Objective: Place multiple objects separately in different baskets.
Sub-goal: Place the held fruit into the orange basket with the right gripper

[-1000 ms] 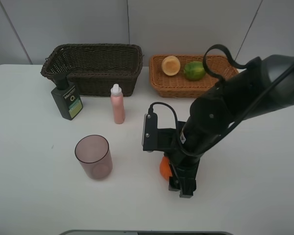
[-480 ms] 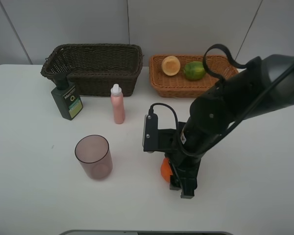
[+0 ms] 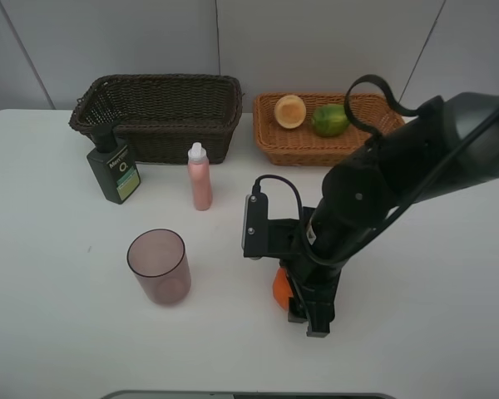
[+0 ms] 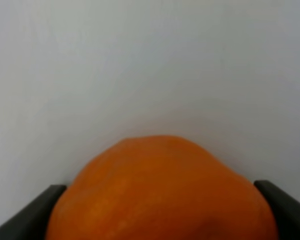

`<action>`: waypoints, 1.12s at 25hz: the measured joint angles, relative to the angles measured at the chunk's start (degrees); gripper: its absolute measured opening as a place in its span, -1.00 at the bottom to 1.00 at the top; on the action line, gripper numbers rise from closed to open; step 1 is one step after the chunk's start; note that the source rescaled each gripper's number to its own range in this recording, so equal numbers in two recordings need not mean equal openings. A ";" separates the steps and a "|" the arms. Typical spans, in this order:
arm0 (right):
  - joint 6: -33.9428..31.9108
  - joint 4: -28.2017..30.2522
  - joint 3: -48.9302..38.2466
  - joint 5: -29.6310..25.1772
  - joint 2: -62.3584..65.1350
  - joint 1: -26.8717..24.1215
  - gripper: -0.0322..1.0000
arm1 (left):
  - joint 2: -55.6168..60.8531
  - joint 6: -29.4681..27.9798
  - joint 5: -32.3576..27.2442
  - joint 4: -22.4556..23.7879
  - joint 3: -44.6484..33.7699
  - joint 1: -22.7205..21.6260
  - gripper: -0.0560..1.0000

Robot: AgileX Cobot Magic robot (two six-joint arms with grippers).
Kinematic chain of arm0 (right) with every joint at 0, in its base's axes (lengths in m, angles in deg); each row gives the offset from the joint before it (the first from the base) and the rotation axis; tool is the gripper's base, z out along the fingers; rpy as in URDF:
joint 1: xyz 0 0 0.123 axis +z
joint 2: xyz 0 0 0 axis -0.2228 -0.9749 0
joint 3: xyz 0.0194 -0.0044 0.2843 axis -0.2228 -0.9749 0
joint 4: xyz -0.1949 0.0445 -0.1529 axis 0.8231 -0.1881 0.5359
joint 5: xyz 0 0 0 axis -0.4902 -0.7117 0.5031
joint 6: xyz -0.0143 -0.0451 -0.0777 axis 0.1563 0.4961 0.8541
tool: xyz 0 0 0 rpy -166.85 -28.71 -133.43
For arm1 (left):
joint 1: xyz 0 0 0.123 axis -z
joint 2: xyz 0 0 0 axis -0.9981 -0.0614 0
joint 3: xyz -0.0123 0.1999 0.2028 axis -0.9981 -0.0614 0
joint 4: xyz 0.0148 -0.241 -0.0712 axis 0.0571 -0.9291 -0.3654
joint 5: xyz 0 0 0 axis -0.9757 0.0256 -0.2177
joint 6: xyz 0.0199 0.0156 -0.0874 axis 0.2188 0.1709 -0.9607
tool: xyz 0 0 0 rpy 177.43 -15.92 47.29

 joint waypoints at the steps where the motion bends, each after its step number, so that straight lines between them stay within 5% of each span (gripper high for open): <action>1: 0.00 0.00 0.00 0.00 0.00 0.00 -0.15 | 0.00 0.00 0.00 0.00 0.00 0.00 0.92; 10: 0.00 0.00 0.60 -1.01 0.00 0.00 -0.15 | 0.00 0.00 0.00 0.00 0.00 0.00 0.92; 21: -1.92 -2.32 18.81 -21.86 2.72 -2.80 -0.15 | 0.00 0.00 0.00 0.00 0.00 0.00 0.92; 28: -12.95 -1.88 29.61 -24.96 2.74 -10.56 -0.15 | 0.00 0.00 0.00 0.00 0.00 0.00 0.92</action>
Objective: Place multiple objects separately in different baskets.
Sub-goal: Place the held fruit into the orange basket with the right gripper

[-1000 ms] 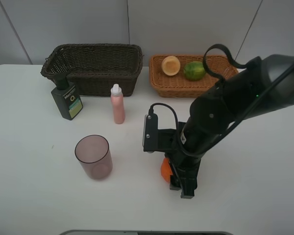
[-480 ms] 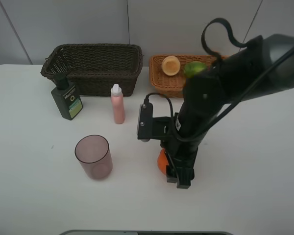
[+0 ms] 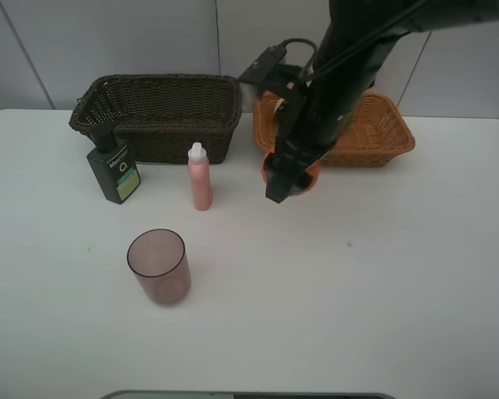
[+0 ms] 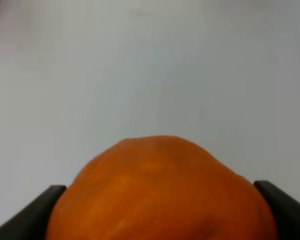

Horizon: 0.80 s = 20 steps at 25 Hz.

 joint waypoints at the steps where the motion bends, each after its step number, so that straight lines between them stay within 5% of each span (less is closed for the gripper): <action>1: -1.20 0.00 0.93 -0.02 0.00 -1.30 -0.15 | 0.00 0.00 0.00 0.00 0.00 0.00 0.92; 13: -23.34 0.62 15.43 -2.22 -8.99 -13.84 -0.15 | 0.00 0.00 0.00 0.00 0.00 0.00 0.92; 20: -40.07 8.04 22.45 -4.30 -15.10 -18.13 -0.15 | 0.00 0.00 0.00 0.00 0.00 0.00 0.92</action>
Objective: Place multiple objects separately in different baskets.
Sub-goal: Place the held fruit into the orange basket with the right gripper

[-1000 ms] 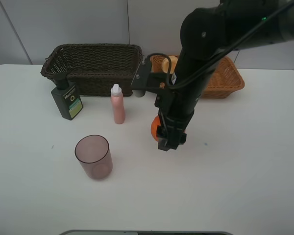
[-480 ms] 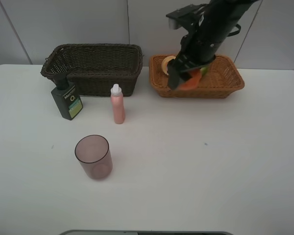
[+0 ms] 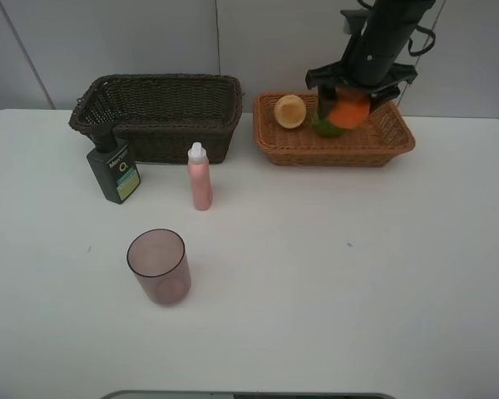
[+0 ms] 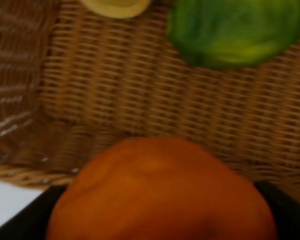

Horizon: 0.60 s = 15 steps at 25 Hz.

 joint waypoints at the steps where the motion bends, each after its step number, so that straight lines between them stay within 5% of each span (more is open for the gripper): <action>1: -1.11 0.77 0.23 0.15 -0.40 -0.41 -0.15 | 0.00 0.00 0.00 0.00 0.00 0.00 0.92; 15: -4.22 3.92 0.61 5.66 -6.08 -2.71 -0.15 | 0.00 0.00 0.00 0.00 0.00 0.00 0.92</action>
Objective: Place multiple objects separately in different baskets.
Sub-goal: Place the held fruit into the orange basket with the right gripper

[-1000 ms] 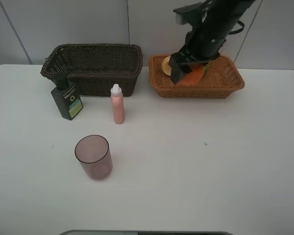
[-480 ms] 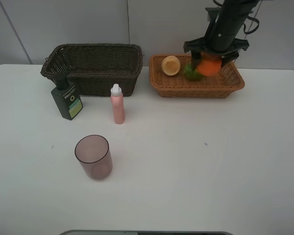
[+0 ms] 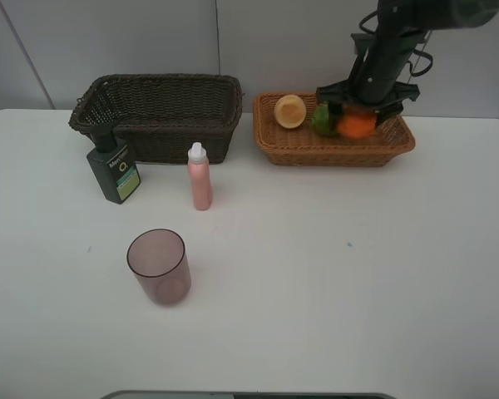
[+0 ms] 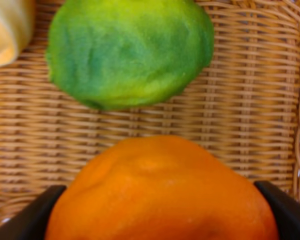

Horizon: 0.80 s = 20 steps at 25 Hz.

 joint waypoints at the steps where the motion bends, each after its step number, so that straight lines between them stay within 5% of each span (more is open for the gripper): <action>1: -0.06 0.00 0.00 0.38 -0.39 0.00 -0.15 | 0.00 0.00 0.00 0.00 0.00 0.00 0.92; 9: -0.06 0.00 0.00 1.84 -0.79 0.00 -0.15 | 0.00 0.00 0.00 0.00 0.00 0.00 0.92; 14: -0.07 0.00 0.00 1.84 -0.55 0.00 0.77 | 0.00 0.00 0.00 0.00 0.00 0.00 0.92; 20: -0.07 -0.20 0.00 1.76 2.02 0.00 1.00 | 0.00 0.00 0.00 0.00 0.00 0.00 0.92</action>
